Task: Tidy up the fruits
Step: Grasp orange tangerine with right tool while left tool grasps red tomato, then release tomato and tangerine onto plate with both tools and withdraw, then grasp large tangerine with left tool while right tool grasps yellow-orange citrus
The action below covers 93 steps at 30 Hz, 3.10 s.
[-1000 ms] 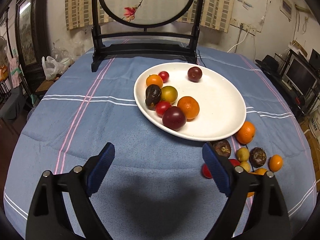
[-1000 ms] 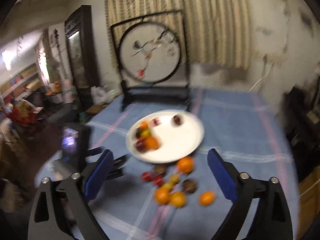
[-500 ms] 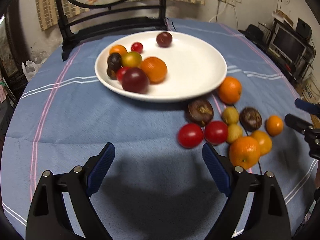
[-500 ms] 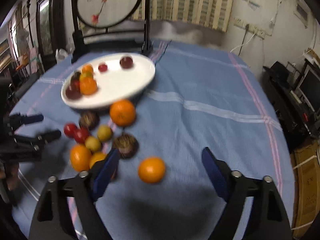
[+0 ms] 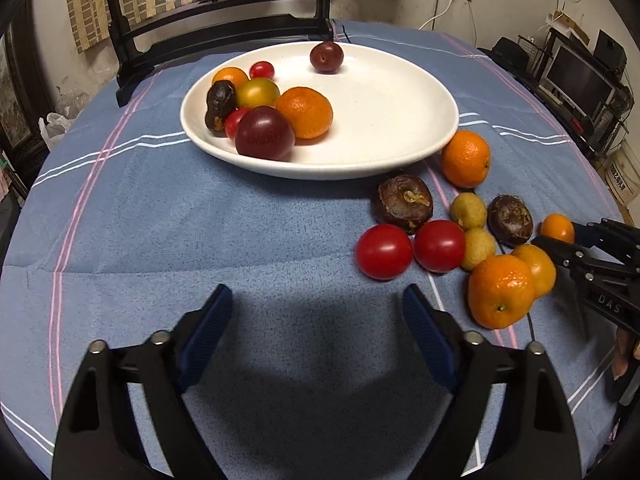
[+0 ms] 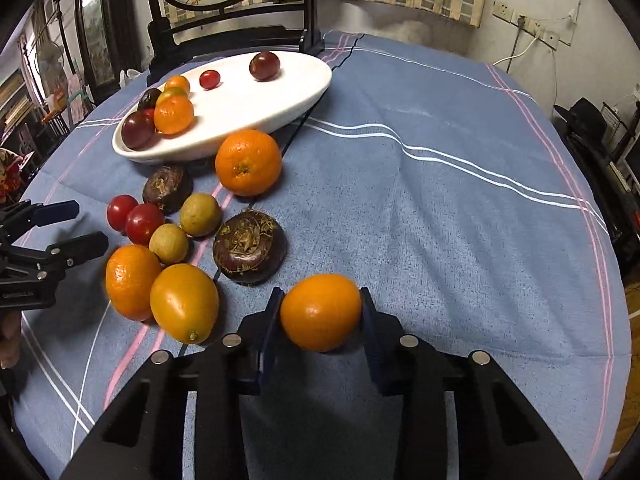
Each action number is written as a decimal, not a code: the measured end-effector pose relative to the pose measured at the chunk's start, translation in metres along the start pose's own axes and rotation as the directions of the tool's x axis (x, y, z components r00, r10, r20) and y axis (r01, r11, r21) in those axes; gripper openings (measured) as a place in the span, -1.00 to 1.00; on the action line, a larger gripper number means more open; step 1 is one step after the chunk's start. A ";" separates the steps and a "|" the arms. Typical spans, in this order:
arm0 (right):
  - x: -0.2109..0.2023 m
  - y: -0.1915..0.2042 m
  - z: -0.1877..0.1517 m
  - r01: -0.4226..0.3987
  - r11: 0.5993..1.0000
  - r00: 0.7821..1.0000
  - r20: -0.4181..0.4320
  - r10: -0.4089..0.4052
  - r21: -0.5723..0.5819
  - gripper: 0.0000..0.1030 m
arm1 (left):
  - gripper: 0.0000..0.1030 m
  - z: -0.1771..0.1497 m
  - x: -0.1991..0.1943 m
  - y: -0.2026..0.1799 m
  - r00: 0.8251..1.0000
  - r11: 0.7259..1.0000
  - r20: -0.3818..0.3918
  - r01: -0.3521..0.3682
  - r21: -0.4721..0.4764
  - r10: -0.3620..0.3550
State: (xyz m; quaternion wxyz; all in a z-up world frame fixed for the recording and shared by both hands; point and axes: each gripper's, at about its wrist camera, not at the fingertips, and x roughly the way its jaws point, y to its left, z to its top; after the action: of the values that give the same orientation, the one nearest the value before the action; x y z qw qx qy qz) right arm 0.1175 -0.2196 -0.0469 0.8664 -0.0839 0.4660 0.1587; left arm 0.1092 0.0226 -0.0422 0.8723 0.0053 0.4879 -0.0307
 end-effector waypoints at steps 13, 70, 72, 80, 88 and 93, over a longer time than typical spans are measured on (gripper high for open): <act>-0.016 -0.008 -0.009 -0.065 0.997 0.997 0.031 0.064 0.048 -0.27 | 0.34 0.014 0.017 -0.023 1.000 0.997 -0.023 0.011 0.082 -0.010; -0.006 0.025 0.072 -0.101 0.994 0.987 0.132 0.094 0.045 0.20 | 0.46 0.080 -0.011 -0.001 0.990 0.989 0.106 0.101 -0.112 -0.089; -0.011 0.017 0.060 -0.100 0.993 0.988 0.125 0.092 0.056 0.21 | 0.47 0.068 -0.015 -0.008 0.991 0.990 0.096 0.106 -0.093 -0.097; -0.032 0.007 0.015 -0.097 0.994 0.987 0.131 0.091 0.041 0.29 | 0.61 0.021 -0.033 -0.037 0.989 0.990 0.076 0.134 -0.036 -0.131; -0.041 -0.001 -0.019 -0.087 0.995 0.989 0.123 0.081 0.046 0.28 | 0.61 -0.007 -0.032 -0.068 0.987 0.987 0.031 0.160 0.025 -0.160; -0.044 -0.013 -0.027 -0.098 0.992 0.987 0.133 0.086 0.083 0.28 | 0.60 -0.012 -0.024 -0.076 0.986 0.985 0.007 0.164 0.044 -0.164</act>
State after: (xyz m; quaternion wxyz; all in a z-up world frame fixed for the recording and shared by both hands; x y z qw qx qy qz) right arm 0.0779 -0.2479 -0.0251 0.8893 -0.0131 0.4190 0.1827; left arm 0.0819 -0.0520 -0.0270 0.8690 -0.0162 0.4815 -0.1131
